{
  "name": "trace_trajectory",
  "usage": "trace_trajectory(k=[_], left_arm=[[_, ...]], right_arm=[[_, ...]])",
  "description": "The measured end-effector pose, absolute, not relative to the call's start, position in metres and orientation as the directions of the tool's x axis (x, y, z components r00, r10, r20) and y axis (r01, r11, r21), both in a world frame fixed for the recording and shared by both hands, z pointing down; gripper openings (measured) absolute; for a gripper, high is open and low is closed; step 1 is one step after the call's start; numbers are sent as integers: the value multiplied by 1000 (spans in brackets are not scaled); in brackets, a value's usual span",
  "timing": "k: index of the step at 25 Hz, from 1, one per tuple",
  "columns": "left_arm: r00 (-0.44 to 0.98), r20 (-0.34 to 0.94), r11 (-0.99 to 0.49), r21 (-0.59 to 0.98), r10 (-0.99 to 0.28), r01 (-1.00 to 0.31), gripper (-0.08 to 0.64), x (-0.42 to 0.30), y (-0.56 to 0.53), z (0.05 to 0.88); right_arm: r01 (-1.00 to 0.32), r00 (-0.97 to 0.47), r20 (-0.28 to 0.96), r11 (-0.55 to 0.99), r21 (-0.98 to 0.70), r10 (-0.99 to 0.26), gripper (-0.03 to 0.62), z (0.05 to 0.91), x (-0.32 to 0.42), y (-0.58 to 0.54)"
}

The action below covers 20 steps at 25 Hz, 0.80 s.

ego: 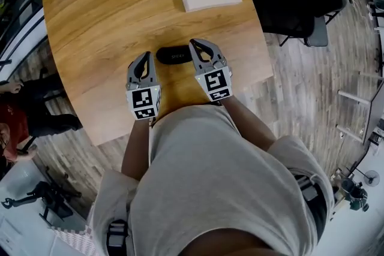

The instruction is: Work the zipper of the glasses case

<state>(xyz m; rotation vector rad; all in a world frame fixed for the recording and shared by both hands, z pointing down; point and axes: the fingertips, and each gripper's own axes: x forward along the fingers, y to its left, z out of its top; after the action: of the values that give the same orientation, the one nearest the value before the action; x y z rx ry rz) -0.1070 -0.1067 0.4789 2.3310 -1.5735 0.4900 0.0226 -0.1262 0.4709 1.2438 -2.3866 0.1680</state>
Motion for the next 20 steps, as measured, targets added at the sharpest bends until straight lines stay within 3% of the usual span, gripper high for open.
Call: trace_trajectory(k=[9,20], left_arm=[[327,308,-356,-42,-894,-933,23,-113,-105,403],[335,247,-359,-58,-909,-931,23,-113,-84,354]], right_arm=[[-877,-428,250,466,118,-869,26,384,37,-124],[-907,-374,137,392,154,-917,26,330,59,-91]])
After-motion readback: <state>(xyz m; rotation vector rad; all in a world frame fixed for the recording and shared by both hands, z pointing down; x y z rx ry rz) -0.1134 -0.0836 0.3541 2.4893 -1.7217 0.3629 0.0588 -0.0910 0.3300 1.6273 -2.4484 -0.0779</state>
